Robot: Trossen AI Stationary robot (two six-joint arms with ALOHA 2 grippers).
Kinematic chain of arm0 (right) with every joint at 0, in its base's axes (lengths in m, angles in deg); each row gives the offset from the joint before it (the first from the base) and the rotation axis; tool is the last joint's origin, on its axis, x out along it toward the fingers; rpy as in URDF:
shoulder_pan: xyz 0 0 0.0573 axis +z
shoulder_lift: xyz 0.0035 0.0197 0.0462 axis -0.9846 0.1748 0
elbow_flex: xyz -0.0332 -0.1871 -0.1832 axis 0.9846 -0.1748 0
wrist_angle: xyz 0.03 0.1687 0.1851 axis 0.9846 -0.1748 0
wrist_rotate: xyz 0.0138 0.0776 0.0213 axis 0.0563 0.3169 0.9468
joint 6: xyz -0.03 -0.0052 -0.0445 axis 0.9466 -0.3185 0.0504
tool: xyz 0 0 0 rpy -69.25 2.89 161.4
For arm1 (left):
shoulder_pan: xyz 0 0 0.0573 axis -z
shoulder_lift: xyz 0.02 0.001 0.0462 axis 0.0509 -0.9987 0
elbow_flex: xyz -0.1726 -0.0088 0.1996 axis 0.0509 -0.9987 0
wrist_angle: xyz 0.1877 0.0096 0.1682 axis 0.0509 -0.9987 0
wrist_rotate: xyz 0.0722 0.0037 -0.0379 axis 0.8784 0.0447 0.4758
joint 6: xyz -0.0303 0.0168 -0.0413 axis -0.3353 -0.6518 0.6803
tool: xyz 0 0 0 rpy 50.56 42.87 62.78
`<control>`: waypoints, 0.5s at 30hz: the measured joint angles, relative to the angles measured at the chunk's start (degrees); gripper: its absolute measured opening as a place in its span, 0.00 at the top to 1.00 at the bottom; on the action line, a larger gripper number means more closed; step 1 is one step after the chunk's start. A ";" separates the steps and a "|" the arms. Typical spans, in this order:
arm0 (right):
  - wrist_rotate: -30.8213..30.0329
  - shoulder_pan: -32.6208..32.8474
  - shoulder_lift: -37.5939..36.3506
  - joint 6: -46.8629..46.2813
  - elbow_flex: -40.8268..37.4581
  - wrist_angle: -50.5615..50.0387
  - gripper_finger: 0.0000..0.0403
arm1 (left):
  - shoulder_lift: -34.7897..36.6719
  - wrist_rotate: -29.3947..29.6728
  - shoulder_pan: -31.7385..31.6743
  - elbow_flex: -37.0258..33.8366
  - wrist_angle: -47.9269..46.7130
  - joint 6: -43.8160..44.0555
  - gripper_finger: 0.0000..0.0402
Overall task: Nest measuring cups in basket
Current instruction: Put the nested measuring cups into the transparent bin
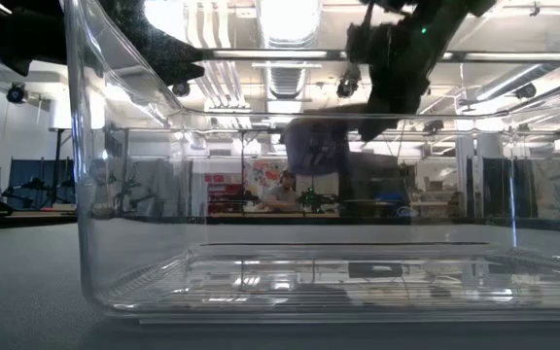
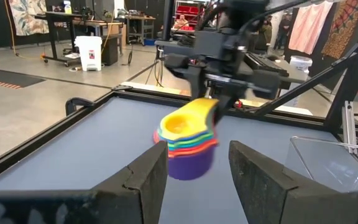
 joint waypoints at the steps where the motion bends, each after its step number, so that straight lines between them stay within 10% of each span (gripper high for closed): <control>1: -0.05 1.03 -0.05 -0.49 0.03 0.02 0.68 | 0.00 0.00 0.00 0.00 0.00 0.00 0.62; 15: -6.22 19.17 -0.01 -6.94 3.46 2.67 0.68 | 0.00 0.15 0.00 0.00 0.03 0.17 0.62</control>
